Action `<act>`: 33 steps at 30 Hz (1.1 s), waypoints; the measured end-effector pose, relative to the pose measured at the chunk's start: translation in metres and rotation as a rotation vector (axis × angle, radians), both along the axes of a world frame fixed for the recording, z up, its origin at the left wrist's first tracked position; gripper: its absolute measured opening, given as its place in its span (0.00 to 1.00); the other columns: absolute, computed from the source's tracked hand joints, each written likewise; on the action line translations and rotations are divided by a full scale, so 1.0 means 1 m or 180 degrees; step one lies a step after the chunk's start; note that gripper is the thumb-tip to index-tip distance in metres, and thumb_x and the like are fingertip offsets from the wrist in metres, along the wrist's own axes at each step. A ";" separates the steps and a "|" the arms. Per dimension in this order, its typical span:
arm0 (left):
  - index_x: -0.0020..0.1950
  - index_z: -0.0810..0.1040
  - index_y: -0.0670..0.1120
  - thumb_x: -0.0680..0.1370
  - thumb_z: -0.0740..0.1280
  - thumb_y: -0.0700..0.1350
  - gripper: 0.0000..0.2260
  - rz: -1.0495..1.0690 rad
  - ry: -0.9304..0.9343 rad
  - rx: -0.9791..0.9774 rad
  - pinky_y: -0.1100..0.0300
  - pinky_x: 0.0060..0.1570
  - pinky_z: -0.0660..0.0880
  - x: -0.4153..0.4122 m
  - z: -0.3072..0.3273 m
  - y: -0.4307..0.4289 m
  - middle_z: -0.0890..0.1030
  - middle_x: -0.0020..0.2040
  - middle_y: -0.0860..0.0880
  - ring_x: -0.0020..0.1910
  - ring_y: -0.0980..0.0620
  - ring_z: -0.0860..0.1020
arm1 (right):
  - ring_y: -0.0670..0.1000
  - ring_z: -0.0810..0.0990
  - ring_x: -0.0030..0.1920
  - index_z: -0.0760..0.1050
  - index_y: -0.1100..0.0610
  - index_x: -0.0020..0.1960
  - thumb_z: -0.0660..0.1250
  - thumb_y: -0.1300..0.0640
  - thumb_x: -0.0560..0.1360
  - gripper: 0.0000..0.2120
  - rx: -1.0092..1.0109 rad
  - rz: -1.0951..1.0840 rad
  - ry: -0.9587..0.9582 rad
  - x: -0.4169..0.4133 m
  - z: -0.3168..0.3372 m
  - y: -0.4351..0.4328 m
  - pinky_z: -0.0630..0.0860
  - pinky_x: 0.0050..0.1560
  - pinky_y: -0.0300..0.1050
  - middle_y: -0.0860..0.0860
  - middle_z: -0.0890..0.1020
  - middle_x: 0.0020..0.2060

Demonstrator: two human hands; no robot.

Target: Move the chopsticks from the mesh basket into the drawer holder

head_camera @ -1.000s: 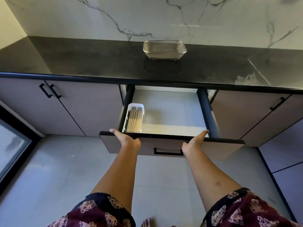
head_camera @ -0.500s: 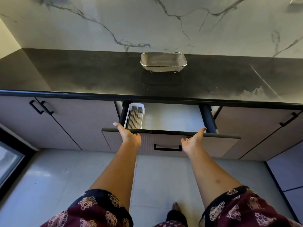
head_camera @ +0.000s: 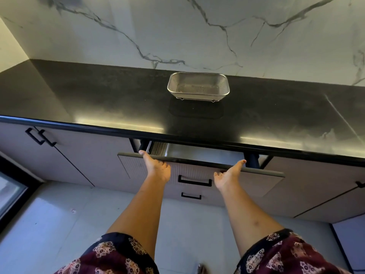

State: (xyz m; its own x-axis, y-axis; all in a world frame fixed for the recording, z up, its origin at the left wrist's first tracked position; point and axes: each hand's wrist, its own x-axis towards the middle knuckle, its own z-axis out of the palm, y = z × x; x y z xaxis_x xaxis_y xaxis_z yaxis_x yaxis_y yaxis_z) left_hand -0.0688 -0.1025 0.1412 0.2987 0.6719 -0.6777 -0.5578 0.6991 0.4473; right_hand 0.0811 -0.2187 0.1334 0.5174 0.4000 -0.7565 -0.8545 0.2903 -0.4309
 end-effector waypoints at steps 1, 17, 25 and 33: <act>0.77 0.42 0.41 0.74 0.50 0.71 0.45 -0.0025 0.0007 0.0014 0.53 0.76 0.46 0.006 0.001 0.001 0.46 0.79 0.43 0.78 0.45 0.48 | 0.54 0.50 0.79 0.43 0.52 0.79 0.53 0.28 0.73 0.45 0.0045 0.0012 -0.0018 0.004 0.000 0.003 0.52 0.77 0.49 0.55 0.48 0.79; 0.78 0.46 0.43 0.73 0.48 0.73 0.44 -0.0174 0.0144 0.0060 0.49 0.76 0.48 0.093 -0.013 0.020 0.53 0.78 0.45 0.77 0.46 0.51 | 0.60 0.58 0.76 0.71 0.58 0.55 0.57 0.76 0.74 0.17 -0.0471 0.1793 -0.0822 0.082 -0.047 0.019 0.63 0.72 0.57 0.58 0.62 0.72; 0.78 0.49 0.46 0.70 0.54 0.74 0.46 0.0412 -0.0195 -0.0239 0.48 0.76 0.52 0.113 -0.020 0.035 0.63 0.76 0.45 0.75 0.50 0.61 | 0.56 0.59 0.76 0.51 0.54 0.79 0.53 0.79 0.75 0.38 -0.0579 0.2001 -0.0826 0.095 -0.055 0.037 0.59 0.72 0.57 0.53 0.59 0.76; 0.77 0.58 0.44 0.69 0.60 0.73 0.45 0.0832 -0.0632 -0.0292 0.49 0.73 0.63 0.123 -0.038 0.048 0.69 0.72 0.43 0.68 0.42 0.71 | 0.52 0.62 0.75 0.58 0.53 0.76 0.53 0.80 0.74 0.37 -0.0591 0.2007 -0.0847 0.096 -0.059 0.050 0.62 0.72 0.56 0.51 0.63 0.75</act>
State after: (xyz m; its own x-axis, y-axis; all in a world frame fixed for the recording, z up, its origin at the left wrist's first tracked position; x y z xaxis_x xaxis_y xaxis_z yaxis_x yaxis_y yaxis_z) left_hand 0.0544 -0.0549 0.1035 0.2565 0.6822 -0.6847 -0.7935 0.5531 0.2539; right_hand 0.1774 -0.1692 0.0746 0.4064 0.5607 -0.7214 -0.6943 -0.3236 -0.6428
